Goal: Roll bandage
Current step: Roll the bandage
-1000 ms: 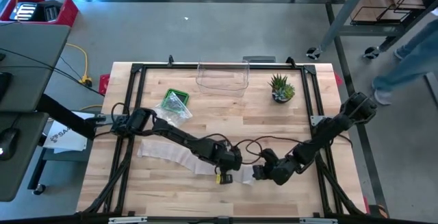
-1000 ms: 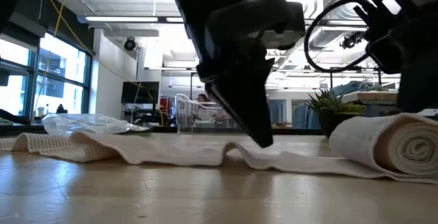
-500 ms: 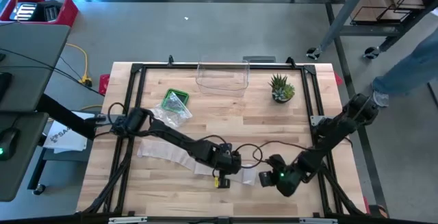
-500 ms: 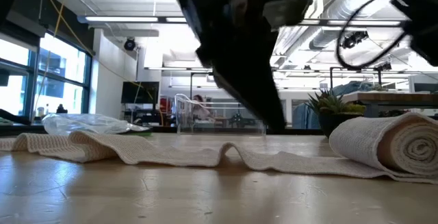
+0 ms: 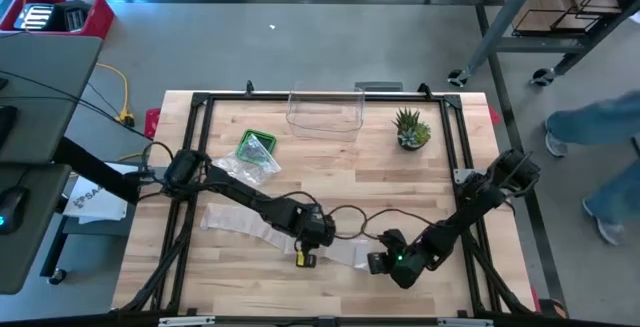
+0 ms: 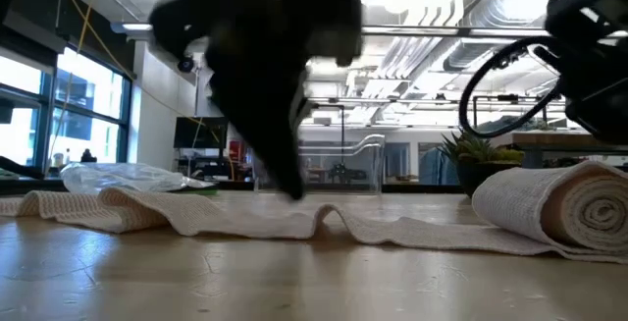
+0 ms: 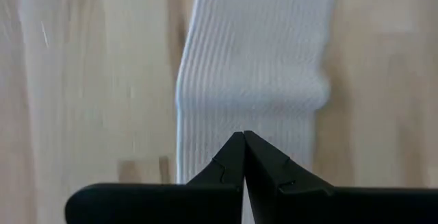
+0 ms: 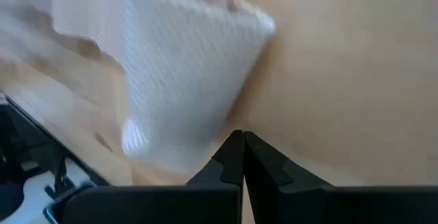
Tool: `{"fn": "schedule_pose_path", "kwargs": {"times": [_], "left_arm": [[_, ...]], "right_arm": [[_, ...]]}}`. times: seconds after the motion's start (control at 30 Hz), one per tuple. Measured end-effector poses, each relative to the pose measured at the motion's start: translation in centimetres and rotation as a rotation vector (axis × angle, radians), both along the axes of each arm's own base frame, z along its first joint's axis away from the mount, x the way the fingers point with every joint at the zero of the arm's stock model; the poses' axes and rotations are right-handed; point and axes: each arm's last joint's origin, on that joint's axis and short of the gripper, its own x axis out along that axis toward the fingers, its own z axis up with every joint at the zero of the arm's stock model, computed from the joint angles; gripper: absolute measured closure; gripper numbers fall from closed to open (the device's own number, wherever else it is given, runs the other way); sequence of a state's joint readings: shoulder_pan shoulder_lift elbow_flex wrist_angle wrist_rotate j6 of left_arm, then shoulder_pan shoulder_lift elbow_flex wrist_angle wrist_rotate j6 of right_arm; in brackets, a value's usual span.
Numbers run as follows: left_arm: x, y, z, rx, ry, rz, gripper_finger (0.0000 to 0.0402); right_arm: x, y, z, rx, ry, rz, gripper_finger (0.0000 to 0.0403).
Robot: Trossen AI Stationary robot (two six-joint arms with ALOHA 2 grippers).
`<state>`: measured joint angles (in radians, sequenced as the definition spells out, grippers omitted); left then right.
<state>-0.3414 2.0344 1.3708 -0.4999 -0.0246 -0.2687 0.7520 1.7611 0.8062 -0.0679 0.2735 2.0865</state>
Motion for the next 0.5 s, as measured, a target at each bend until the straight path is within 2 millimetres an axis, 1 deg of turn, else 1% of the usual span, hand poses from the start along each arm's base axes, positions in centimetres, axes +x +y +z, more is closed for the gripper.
{"fn": "schedule_pose_path", "kwargs": {"times": [0.07, 0.13, 0.27, 0.37, 0.5], "left_arm": [[-0.6, 0.1, -0.9, -0.071, 0.011, 0.035, 0.0401], [-0.9, -0.2, -1.4, -0.125, 0.013, 0.039, 0.0401], [-1.4, -1.1, -1.8, -0.135, 0.019, 0.015, 0.0401], [-1.3, -1.7, -1.8, -0.141, -0.018, 0.003, 0.0401], [-1.1, -1.9, -1.9, -0.130, -0.040, 0.017, 0.0401]], "right_arm": [[0.2, -0.2, 0.0, -0.003, -0.002, -0.006, 0.0403], [0.3, -0.4, 0.0, -0.007, 0.008, 0.004, 0.0403], [0.3, -0.6, -0.1, -0.008, 0.025, 0.003, 0.0403], [0.4, -0.7, -0.1, -0.011, 0.034, 0.002, 0.0403], [0.4, -1.0, -0.1, -0.023, 0.049, -0.001, 0.0403]]}}
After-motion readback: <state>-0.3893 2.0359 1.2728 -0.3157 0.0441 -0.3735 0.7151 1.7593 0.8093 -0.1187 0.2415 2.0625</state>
